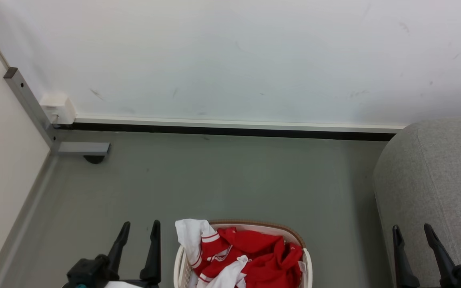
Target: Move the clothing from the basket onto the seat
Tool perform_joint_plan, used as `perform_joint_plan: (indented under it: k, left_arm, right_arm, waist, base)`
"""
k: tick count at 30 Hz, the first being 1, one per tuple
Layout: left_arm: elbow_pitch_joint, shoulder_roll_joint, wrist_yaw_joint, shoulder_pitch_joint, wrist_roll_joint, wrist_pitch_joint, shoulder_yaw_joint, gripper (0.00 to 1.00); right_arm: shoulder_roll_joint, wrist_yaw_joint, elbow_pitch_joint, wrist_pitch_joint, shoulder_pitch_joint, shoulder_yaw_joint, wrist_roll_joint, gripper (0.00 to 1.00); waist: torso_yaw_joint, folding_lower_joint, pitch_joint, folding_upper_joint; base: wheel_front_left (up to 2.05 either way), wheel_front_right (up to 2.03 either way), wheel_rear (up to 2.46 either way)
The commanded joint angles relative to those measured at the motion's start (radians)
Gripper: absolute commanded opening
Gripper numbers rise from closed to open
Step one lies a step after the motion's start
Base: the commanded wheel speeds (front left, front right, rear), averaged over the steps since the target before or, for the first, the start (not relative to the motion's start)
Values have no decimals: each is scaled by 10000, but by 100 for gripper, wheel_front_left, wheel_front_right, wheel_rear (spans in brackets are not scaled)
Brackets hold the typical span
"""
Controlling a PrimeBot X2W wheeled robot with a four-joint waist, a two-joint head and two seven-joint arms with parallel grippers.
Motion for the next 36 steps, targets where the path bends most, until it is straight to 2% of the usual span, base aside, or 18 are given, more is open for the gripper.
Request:
perform_joint_plan:
  k: [1, 10, 18, 36]
  left_arm:
    - [-28, 83, -3, 78, 255, -80, 10, 100]
    - [32, 86, -10, 134, 834, -237, -40, 100]
    - [99, 85, -35, 123, 732, -222, 39, 100]
    - [108, 84, -90, 140, 710, -222, 131, 100]
  right_arm:
    - [-13, -19, -1, -88, 107, -41, -229, 100]
    - [-18, -21, 102, -264, 175, 12, -685, 100]
    - [-18, -21, 237, -225, 143, -33, -246, 100]
    - [-17, -21, 206, -224, 21, 61, -378, 100]
  waist:
    - [3, 0, 1, 0]
    - [23, 0, 0, 0]
    - [29, 0, -1, 0]
    - [-105, 0, 77, 0]
  base:
    - [0, 0, 0]
    - [0, 0, 0]
    - [0, 0, 0]
    - [0, 0, 0]
